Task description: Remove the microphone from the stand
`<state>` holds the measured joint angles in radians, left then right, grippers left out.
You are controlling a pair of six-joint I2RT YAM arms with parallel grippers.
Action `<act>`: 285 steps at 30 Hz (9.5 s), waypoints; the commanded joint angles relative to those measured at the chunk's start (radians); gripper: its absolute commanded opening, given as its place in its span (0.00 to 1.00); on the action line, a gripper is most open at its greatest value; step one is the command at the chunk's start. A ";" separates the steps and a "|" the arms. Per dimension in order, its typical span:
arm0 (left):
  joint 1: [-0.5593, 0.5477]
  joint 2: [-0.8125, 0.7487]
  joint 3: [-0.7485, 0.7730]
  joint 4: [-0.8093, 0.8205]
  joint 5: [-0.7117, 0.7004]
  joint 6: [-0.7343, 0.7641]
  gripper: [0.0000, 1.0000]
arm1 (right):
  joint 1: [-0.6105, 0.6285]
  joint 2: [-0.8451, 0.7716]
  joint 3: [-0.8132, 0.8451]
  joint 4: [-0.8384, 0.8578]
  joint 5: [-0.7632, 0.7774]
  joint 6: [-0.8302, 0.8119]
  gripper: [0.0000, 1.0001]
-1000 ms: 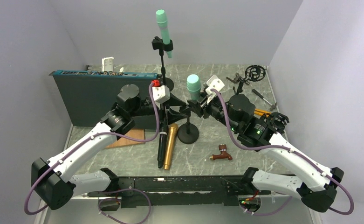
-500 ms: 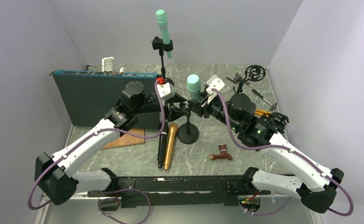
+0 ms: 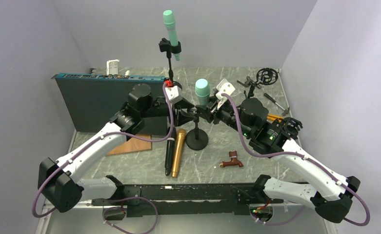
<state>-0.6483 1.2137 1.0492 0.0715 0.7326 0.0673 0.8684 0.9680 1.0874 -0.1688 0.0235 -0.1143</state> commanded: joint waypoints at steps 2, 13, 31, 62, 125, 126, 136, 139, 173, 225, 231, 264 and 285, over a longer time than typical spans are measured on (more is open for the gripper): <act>0.008 0.050 0.037 0.035 0.117 0.003 0.56 | 0.001 0.005 0.006 0.000 -0.063 0.027 0.00; 0.006 0.033 0.020 0.054 0.084 -0.004 0.54 | -0.004 0.003 0.003 0.000 -0.072 0.030 0.00; -0.005 0.067 0.066 -0.002 0.058 -0.006 0.00 | -0.008 0.023 0.061 -0.019 0.028 0.012 0.00; -0.042 0.145 0.148 0.090 -0.406 -0.163 0.00 | -0.008 -0.305 -0.375 -0.256 0.230 0.776 0.00; -0.041 0.301 0.498 -0.316 -0.276 -0.127 0.58 | -0.336 -0.115 -0.171 -0.150 -0.035 0.729 1.00; -0.042 0.296 0.492 -0.308 -0.274 -0.125 0.58 | -0.365 -0.101 -0.153 -0.136 -0.077 0.752 1.00; -0.043 0.281 0.441 -0.266 -0.254 -0.132 0.57 | -0.499 0.128 0.003 0.056 -0.386 0.939 1.00; -0.042 0.284 0.436 -0.265 -0.255 -0.137 0.57 | -0.499 0.163 0.015 0.114 -0.404 0.971 1.00; -0.069 0.092 0.484 -0.374 -0.560 -0.168 0.63 | -0.464 0.213 -0.124 0.156 -0.211 0.899 0.00; -0.063 -0.166 0.145 -0.245 -0.789 0.022 0.99 | -0.795 0.842 0.522 0.550 -0.419 1.018 0.00; -0.062 -0.166 0.142 -0.242 -0.791 0.025 0.99 | -0.811 0.888 0.587 0.572 -0.425 1.008 0.00; -0.062 -0.149 0.153 -0.258 -0.790 0.022 0.99 | -0.782 0.841 0.088 0.381 -0.132 0.814 0.00; -0.063 -0.146 0.156 -0.264 -0.784 0.017 0.99 | -0.743 0.847 0.128 0.250 -0.048 0.729 0.12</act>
<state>-0.7074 1.0649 1.1950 -0.2218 -0.0498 0.0853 0.1165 1.7645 1.1873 0.4404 -0.0265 0.7742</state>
